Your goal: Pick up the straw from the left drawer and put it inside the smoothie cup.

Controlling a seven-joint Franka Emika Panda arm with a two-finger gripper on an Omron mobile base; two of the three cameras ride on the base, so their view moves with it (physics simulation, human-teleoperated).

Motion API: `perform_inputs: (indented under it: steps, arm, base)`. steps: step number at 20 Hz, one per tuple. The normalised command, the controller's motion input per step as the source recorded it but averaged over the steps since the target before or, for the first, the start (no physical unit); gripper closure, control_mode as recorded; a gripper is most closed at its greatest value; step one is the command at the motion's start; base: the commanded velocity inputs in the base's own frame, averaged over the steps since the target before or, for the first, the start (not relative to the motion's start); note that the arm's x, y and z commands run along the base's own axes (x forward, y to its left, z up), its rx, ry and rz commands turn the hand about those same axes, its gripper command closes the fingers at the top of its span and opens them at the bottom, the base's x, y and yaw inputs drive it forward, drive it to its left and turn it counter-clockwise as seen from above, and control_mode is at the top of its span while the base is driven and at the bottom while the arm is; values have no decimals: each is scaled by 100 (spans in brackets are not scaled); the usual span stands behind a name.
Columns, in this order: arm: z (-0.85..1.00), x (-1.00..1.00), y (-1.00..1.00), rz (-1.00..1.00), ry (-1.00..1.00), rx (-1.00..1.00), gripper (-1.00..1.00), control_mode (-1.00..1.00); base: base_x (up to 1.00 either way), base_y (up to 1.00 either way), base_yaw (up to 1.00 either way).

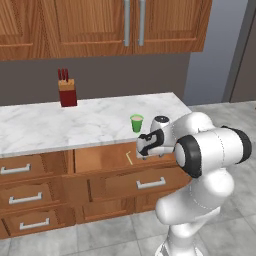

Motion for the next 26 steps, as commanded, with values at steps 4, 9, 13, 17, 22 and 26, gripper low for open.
perform_inputs:
  steps: [4, 9, 13, 17, 22, 26]
  arm:
    - [-17, 39, 0, 0, 0, 0, -100, -100]
    - [-20, 37, 0, 0, 0, 0, -100, -100]
    - [-34, 29, 0, 0, 0, 0, -100, -100]
    - [-43, 29, 0, 0, 0, 0, -100, -100]
    - [-45, 30, 0, 0, 2, 0, -100, -100]
    - [-43, 11, 0, 0, 9, 0, -100, -100]
  base:
    - [0, 0, 0]
    - [0, 0, 0]
    - [0, 0, 0]
    - [0, 0, 0]
    - [0, 0, 0]
    - [0, 0, 0]
